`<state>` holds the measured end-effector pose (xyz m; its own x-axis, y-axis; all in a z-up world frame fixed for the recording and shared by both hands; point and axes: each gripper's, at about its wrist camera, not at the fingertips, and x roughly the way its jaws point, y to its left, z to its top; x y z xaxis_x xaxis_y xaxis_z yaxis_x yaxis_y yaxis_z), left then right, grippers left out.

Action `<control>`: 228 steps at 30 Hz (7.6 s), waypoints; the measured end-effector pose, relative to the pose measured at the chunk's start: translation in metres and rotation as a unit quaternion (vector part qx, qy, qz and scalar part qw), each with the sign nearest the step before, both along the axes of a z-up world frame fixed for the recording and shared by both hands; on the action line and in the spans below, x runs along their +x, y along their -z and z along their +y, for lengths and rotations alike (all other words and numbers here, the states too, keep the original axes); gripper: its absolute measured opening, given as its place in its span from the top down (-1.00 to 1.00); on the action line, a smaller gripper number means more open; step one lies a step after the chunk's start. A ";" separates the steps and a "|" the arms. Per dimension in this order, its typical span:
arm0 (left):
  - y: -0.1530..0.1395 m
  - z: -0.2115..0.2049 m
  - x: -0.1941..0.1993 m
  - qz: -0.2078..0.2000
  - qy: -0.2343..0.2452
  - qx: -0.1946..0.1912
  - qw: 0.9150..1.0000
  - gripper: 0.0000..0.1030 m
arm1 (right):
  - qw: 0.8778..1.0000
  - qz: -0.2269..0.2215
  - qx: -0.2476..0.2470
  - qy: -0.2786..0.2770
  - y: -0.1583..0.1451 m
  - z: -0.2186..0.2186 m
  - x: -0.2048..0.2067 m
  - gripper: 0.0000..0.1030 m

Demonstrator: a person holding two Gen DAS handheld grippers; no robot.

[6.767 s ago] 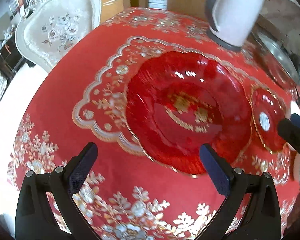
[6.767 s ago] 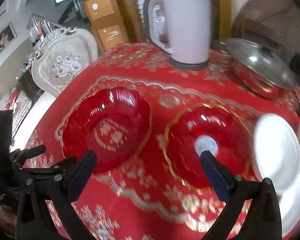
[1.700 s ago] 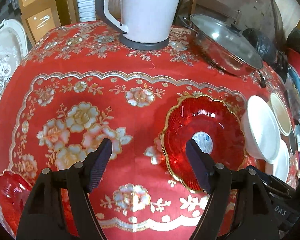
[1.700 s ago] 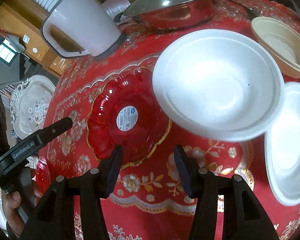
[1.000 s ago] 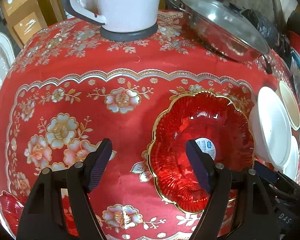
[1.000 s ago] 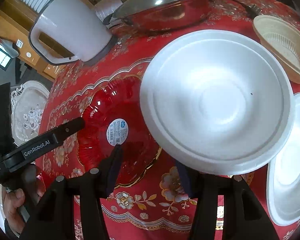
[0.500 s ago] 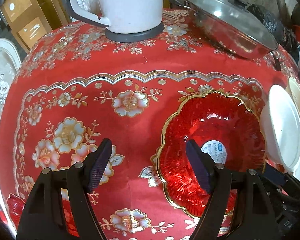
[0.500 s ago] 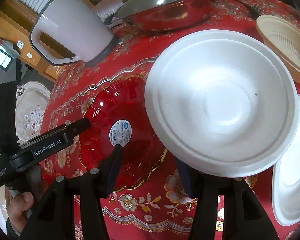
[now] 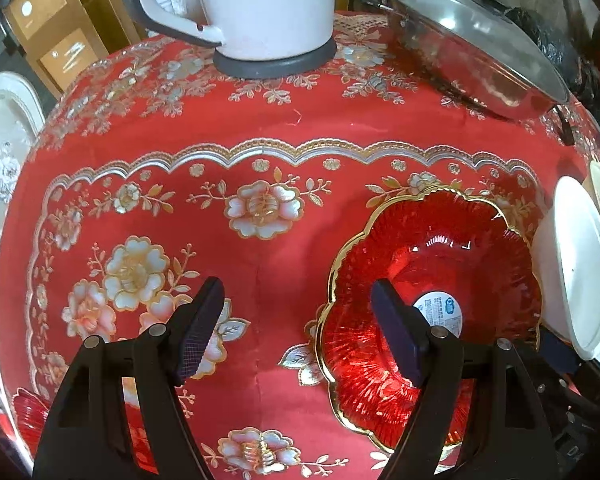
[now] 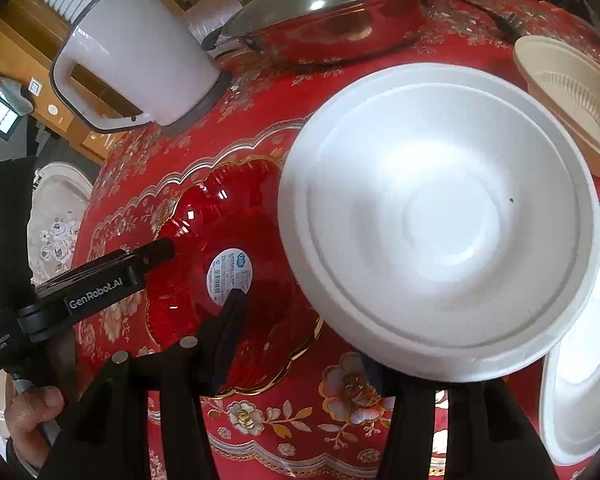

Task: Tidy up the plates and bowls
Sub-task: 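Close both grippers on the rim of the small red plate, then lift the small red plate with both grippers and carry it over the large plate, then lower the small red plate into the large red plate and open both grippers, then withdraw both tools from the stacked red plates toward the white dishes, then move both tools to the rim of a white plate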

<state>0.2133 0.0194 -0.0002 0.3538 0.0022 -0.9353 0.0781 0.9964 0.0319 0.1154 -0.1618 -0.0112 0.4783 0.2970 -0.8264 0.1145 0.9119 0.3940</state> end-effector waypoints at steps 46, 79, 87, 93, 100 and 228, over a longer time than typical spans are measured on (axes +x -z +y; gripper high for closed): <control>0.008 -0.006 -0.007 0.019 0.020 -0.035 0.999 0.45 | 0.999 0.006 0.026 -0.029 0.011 0.000 0.005 0.85; -0.061 0.074 -0.099 -0.036 -0.048 -0.042 0.997 0.46 | 0.993 -0.036 0.020 -0.114 -0.043 0.075 -0.038 0.83; -0.080 0.125 -0.128 -0.052 -0.092 -0.041 0.994 0.46 | 0.985 -0.051 0.021 -0.162 -0.057 0.123 -0.042 0.83; -0.090 0.180 -0.161 -0.057 -0.136 -0.033 0.989 0.46 | 0.975 -0.054 0.020 -0.216 -0.061 0.174 -0.045 0.83; -0.077 0.235 -0.200 -0.041 -0.191 -0.022 0.981 0.46 | 0.959 -0.032 0.015 -0.280 -0.043 0.239 -0.053 0.82; -0.051 -0.135 -0.030 0.002 0.058 -0.062 0.996 0.45 | 0.998 -0.020 0.041 0.037 -0.053 -0.141 -0.002 0.21</control>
<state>0.1836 -0.1158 0.0506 0.3407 -0.1541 -0.9275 0.1923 0.9771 -0.0917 0.1139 -0.3026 0.0416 0.5342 0.3252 -0.7803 0.1623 0.8664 0.4722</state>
